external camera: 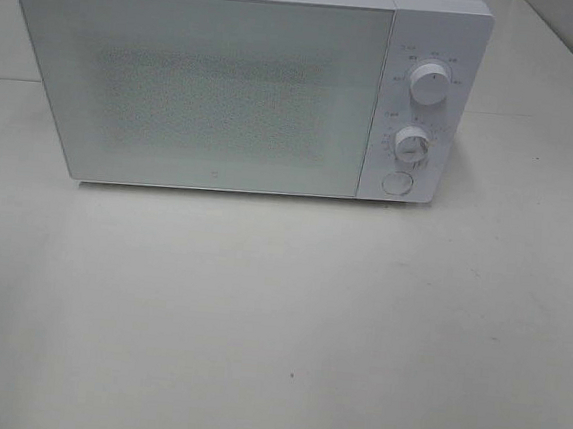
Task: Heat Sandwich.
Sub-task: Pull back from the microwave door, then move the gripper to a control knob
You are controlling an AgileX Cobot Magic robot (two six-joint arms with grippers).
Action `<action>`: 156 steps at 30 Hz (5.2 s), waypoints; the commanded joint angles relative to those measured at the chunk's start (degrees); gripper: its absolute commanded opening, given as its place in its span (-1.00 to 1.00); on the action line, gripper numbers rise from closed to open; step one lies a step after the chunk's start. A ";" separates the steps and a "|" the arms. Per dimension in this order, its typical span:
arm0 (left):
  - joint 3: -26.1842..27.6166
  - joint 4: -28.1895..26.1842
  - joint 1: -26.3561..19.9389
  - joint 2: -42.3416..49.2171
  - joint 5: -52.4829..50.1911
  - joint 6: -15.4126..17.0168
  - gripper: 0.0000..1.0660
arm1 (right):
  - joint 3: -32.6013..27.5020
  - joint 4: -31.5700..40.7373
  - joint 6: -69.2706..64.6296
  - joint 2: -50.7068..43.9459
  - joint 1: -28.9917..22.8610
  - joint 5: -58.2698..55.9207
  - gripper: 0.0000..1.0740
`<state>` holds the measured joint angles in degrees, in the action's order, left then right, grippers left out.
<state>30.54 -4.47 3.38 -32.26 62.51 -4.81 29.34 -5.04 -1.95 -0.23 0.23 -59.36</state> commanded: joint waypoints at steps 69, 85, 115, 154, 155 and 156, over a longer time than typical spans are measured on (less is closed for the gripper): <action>-2.23 0.52 -2.75 34.15 -3.15 0.86 0.87 | -0.29 -0.11 -0.11 -1.55 0.17 0.63 0.22; -2.23 0.52 -2.75 34.15 -3.15 0.86 0.87 | -0.29 -0.11 -0.11 -1.55 0.17 0.69 0.22; -2.23 0.52 -2.75 34.15 -3.15 0.86 0.87 | 1.49 -0.34 -0.11 25.15 0.17 25.32 0.51; -2.23 0.52 -2.75 34.15 -3.15 0.86 0.87 | -7.33 7.96 1.49 68.18 0.06 88.41 0.42; -2.23 0.52 -2.75 34.15 -3.15 0.86 0.87 | -7.79 9.28 2.29 68.81 0.06 90.07 0.43; -2.23 0.52 -2.75 34.15 -3.15 0.86 0.87 | -7.79 9.28 2.29 68.81 0.06 90.07 0.43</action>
<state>28.59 -3.90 0.74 0.23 60.10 -3.95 22.06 2.23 -1.15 68.01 0.23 27.10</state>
